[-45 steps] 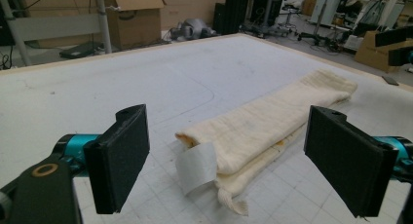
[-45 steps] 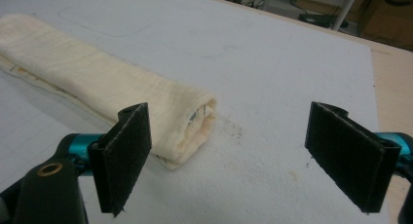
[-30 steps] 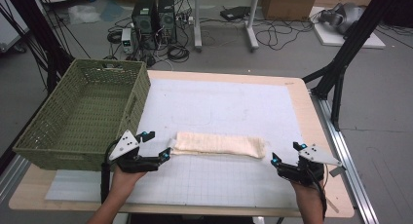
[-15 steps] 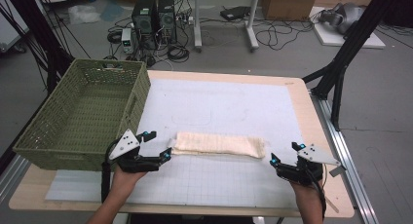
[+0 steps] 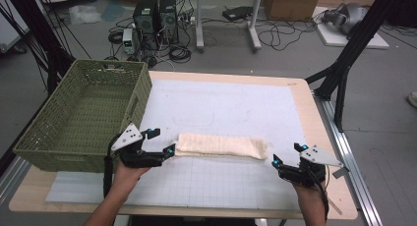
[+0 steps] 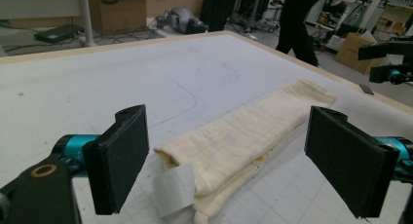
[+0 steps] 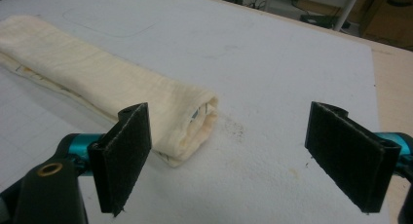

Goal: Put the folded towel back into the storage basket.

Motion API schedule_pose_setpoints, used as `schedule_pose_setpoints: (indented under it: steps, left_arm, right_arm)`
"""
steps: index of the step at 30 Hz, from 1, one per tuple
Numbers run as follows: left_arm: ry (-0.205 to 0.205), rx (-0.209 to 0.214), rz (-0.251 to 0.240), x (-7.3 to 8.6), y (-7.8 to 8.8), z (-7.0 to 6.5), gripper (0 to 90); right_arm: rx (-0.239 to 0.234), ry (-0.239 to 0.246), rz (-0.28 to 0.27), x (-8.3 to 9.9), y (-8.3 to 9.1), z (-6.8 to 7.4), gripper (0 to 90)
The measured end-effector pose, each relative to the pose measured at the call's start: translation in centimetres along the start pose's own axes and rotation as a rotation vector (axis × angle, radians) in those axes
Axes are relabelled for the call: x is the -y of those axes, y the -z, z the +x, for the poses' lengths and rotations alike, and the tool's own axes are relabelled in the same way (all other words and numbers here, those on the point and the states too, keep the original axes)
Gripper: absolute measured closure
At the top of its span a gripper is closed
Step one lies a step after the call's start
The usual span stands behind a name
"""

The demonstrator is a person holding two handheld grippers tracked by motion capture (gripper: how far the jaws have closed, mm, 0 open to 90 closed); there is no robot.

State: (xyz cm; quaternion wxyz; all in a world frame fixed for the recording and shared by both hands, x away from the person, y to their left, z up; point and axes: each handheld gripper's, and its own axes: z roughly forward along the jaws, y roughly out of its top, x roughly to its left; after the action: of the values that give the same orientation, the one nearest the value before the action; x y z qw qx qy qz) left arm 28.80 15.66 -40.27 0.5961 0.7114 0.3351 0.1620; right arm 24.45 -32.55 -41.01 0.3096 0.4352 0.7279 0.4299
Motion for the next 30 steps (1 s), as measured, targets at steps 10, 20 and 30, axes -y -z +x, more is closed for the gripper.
schedule_pose_setpoints:
  steps: [10, 20, 30]
  left_arm:
    - [-0.010, -0.015, 0.108, -1.5, -2.8, 0.6, 16.7]
    - [0.032, -0.052, 0.229, -0.9, -5.4, 1.6, 17.1]
    - [0.076, -0.085, 0.330, 0.4, -7.0, 2.8, 23.0]
  right_arm:
    - [-0.006, 0.006, 0.002, -0.1, -0.2, 0.1, 15.9]
    - [-0.006, 0.004, 0.005, 0.0, -0.2, 0.0, 15.9]
    - [-0.008, 0.008, 0.011, 0.0, -0.3, 0.1, 15.9]
